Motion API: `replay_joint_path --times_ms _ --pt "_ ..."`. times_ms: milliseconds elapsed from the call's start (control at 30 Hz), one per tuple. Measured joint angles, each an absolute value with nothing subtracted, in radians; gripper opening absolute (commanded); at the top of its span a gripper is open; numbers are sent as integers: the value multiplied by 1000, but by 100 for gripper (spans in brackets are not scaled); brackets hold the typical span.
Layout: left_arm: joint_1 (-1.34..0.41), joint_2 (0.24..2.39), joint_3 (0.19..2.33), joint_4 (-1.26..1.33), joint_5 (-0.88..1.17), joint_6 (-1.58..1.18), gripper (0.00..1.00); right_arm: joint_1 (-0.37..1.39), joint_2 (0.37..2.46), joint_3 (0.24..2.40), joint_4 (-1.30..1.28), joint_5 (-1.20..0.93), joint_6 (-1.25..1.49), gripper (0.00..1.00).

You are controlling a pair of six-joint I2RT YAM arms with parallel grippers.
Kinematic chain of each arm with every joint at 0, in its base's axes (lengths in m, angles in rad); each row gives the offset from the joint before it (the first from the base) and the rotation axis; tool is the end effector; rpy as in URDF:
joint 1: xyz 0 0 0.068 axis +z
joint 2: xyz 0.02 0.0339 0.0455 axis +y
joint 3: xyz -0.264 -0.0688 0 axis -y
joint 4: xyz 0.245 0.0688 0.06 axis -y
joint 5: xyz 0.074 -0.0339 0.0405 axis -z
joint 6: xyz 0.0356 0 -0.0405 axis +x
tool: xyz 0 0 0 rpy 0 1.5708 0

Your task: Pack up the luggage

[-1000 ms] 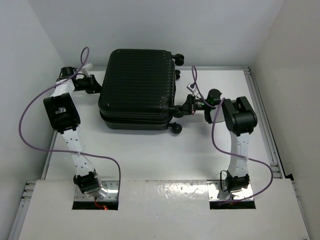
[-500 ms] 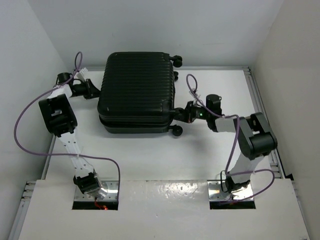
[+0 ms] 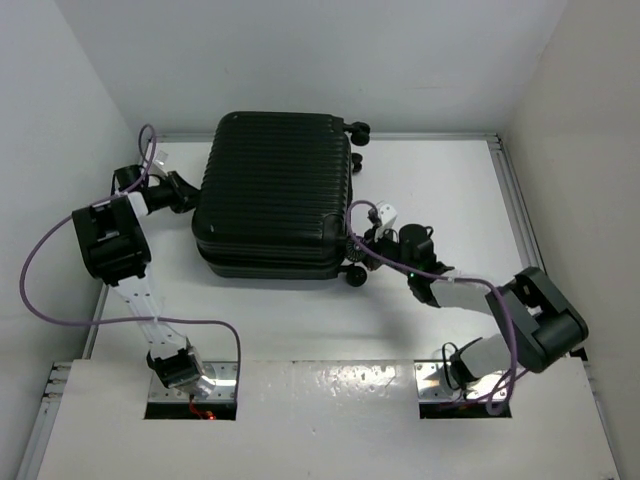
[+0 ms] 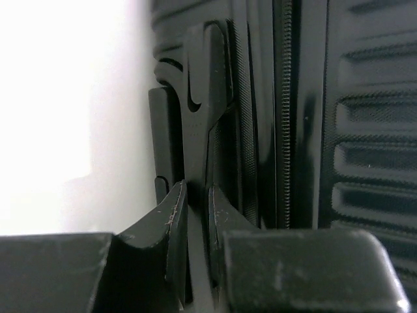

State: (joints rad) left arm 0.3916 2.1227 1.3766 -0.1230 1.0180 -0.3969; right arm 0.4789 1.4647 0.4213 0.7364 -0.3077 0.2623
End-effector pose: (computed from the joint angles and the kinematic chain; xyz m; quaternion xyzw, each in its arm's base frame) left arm 0.4172 0.1395 0.1453 -0.1604 0.8215 -0.4584 0.2989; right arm 0.2347 0.1340 0.1619 -0.1762 0.7829 0.3267 0.4993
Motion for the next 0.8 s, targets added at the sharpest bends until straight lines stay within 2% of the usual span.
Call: replay_joint_path --times_ms 233,400,600,800 --pt "397 2009 1194 49 939 -537 0 631 1300 368 605 -174 190 0" --pt "393 1989 1152 55 960 -551 0 627 1252 382 479 -158 230 0" --pt "380 1976 1099 172 950 -645 0 538 1405 544 362 -189 339 0" --pt "330 2072 1109 525 839 -984 0 364 1667 827 306 -218 397 0"
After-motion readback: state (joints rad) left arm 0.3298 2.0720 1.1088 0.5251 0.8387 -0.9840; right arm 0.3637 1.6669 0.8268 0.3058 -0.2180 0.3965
